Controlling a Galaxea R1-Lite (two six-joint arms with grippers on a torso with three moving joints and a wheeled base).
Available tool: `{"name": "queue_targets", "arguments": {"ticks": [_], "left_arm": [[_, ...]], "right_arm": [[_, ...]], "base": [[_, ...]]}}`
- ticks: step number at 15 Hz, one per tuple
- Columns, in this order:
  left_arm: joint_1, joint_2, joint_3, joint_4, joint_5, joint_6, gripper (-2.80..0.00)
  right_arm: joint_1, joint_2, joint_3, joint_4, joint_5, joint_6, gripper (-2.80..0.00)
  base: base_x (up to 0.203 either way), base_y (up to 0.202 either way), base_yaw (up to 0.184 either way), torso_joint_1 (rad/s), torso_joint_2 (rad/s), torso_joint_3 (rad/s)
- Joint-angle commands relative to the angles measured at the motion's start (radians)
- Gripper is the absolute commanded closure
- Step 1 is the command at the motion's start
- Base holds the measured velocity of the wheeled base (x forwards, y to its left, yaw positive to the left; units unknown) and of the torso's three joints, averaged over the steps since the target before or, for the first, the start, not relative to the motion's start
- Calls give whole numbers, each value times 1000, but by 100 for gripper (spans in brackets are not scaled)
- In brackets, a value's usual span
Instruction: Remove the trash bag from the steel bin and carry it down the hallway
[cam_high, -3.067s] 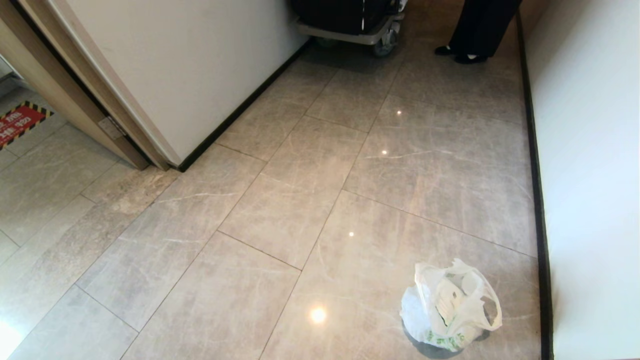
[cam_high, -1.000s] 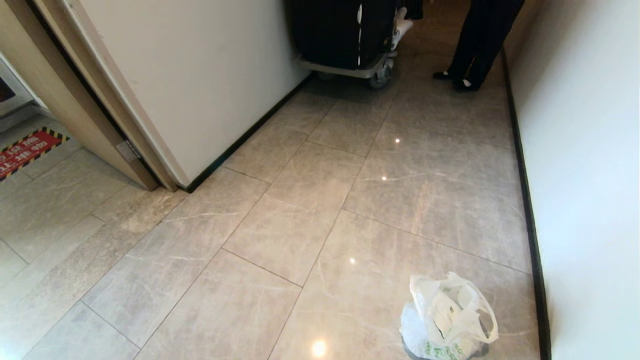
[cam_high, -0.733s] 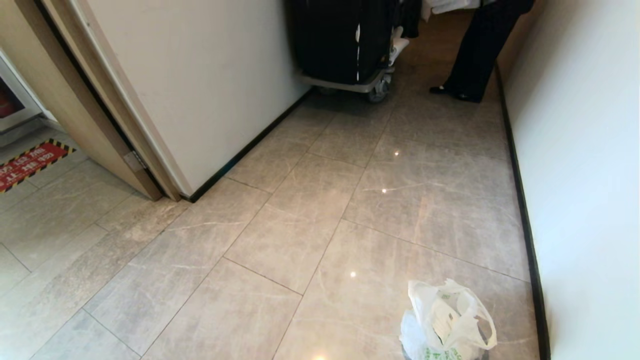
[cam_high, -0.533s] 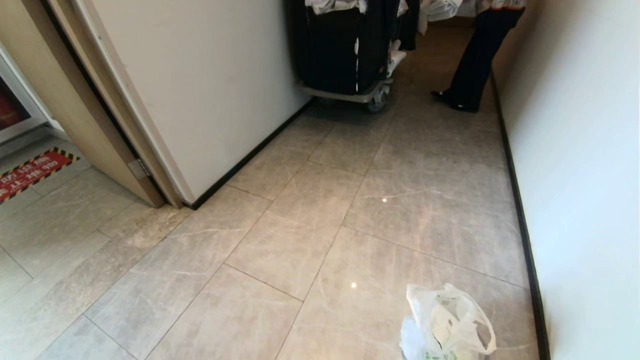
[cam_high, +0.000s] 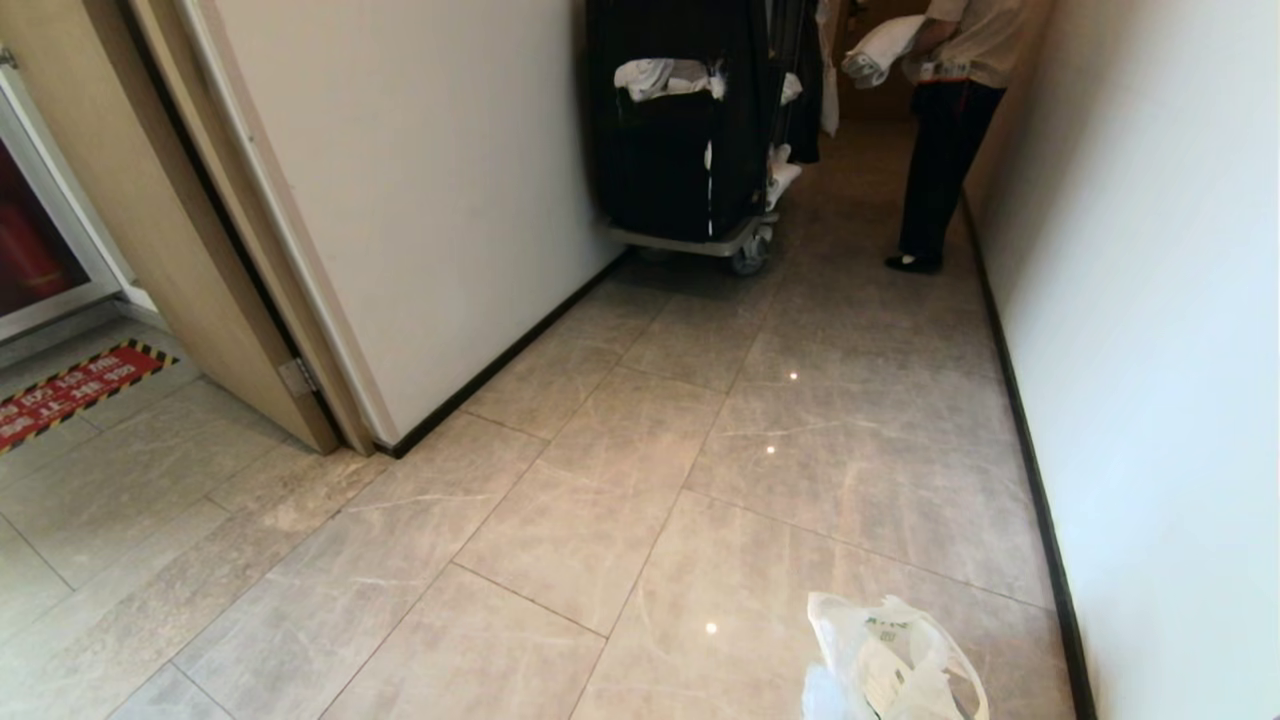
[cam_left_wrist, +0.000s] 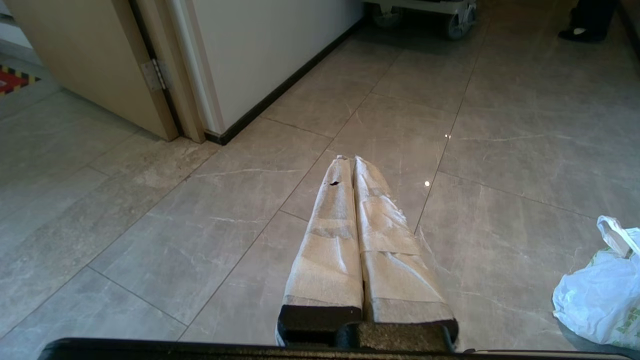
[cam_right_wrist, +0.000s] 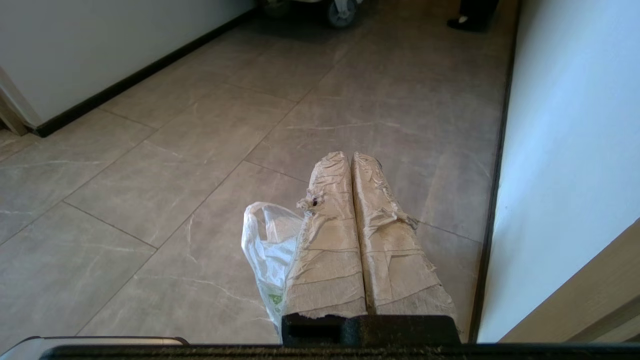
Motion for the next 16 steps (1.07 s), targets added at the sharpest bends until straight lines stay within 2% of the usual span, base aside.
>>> {"name": "queue_targets", "arguments": {"ticks": [1, 9, 16], "left_arm": [[0, 0, 0, 1, 0, -1, 0], [0, 0, 0, -1, 0, 1, 0], [0, 0, 0, 1, 0, 1, 0]], "right_arm": [[-1, 2, 0, -1, 0, 0, 0], [1, 2, 0, -1, 0, 0, 0], [0, 2, 0, -2, 2, -1, 0]], "base": [[0, 0, 0, 5, 3, 201], [0, 0, 0, 2, 3, 193], [0, 0, 0, 2, 1, 23]]}}
